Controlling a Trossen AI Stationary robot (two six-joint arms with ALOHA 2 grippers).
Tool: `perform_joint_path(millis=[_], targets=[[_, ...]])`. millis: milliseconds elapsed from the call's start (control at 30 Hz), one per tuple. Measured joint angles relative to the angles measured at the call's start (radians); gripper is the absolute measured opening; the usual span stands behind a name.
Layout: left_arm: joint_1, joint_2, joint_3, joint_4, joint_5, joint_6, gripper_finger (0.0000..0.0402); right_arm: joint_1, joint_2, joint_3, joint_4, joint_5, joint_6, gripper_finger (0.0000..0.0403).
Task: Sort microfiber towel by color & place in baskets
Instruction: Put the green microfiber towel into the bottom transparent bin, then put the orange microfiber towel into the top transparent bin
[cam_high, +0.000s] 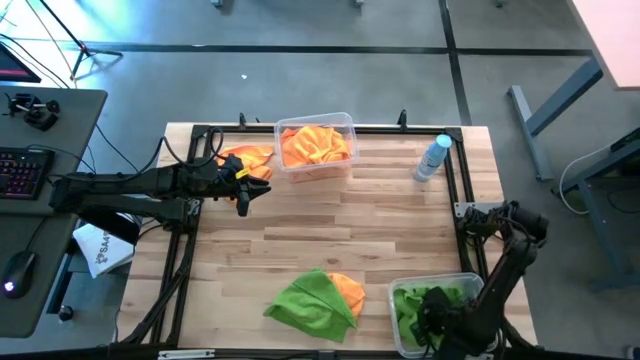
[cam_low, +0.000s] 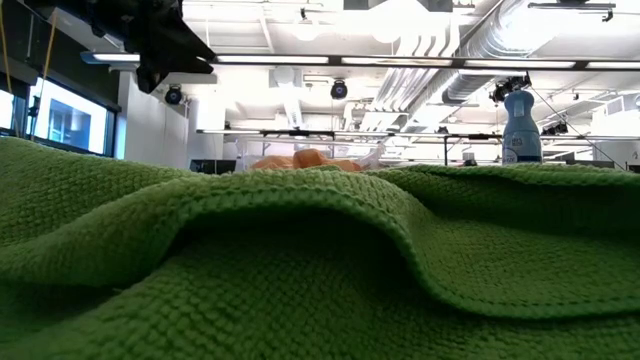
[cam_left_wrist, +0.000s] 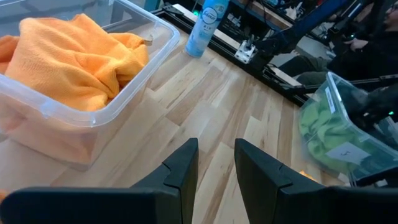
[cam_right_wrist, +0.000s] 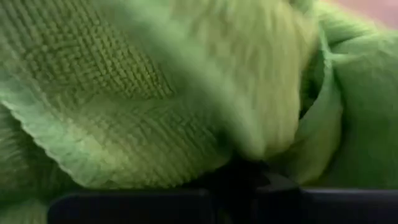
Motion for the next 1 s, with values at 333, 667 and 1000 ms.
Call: perform_joint_path(millis=[333, 667, 1000], targets=[[0.000, 0.000, 0.000, 0.000, 0.002, -0.025, 0.0092, -0.006, 0.004, 0.028, -0.025, 0.015, 0.007, 0.0038], [0.000, 0.000, 0.000, 0.000, 0.003, -0.024, 0.0092, -0.006, 0.005, 0.280, -0.325, 0.017, 0.015, 0.0102], [0.000, 0.000, 0.000, 0.000, 0.003, -0.023, 0.0092, -0.009, -0.002, 0.481, -0.489, 0.187, -0.100, 0.0175]])
